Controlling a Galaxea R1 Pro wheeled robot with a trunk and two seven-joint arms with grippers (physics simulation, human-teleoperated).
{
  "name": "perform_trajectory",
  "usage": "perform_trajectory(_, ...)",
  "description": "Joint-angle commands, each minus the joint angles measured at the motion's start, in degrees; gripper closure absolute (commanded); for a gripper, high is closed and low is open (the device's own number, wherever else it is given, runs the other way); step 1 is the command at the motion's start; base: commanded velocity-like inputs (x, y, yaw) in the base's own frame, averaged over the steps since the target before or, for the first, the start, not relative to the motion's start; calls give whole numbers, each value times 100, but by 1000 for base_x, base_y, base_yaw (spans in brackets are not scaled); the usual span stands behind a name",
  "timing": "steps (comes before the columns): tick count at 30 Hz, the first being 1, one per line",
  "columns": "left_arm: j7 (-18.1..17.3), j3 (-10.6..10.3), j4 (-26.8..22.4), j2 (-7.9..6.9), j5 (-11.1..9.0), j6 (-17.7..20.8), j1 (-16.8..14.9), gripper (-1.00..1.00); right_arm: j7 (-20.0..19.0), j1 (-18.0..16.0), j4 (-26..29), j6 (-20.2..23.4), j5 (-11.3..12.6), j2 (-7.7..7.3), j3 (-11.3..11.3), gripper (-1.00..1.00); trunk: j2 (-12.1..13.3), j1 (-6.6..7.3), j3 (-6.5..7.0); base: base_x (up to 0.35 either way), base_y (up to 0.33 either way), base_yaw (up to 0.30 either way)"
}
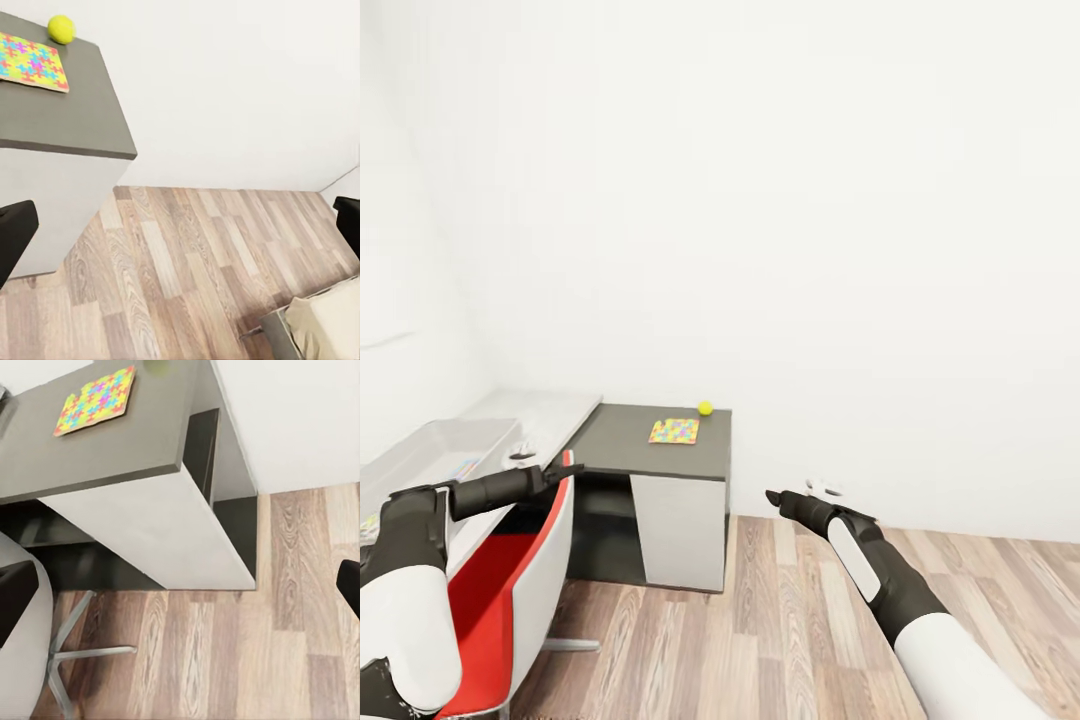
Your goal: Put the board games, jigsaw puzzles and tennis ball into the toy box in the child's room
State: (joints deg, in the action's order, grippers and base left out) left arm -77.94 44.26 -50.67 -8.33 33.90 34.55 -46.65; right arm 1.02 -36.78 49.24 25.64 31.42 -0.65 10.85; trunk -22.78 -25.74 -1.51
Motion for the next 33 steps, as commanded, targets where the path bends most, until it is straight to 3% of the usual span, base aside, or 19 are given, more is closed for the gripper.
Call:
perform_trajectory(1, -53, 21, -4, 11, 56, 60, -10, -100, 10, -4, 8, 20, 21, -6, 14, -100, -14, -4, -14, 0, -25, 142)
perform_trajectory(16, -29, 13, -4, 42, 69, 61, -2, -100, 1, -4, 7, 20, 22, -5, 14, -100, -14, -4, -14, 0, -64, 37)
perform_trajectory(25, -28, 12, -4, 42, 73, 61, -2, -100, 12, -4, 7, 20, 21, -5, 14, -100, -14, -4, -14, 0, -37, 225)
perform_trajectory(33, -22, 12, -4, 42, 73, 61, 4, -100, 4, -4, 7, 20, 22, -5, 14, -100, -14, -4, -14, -14, -2, 60)
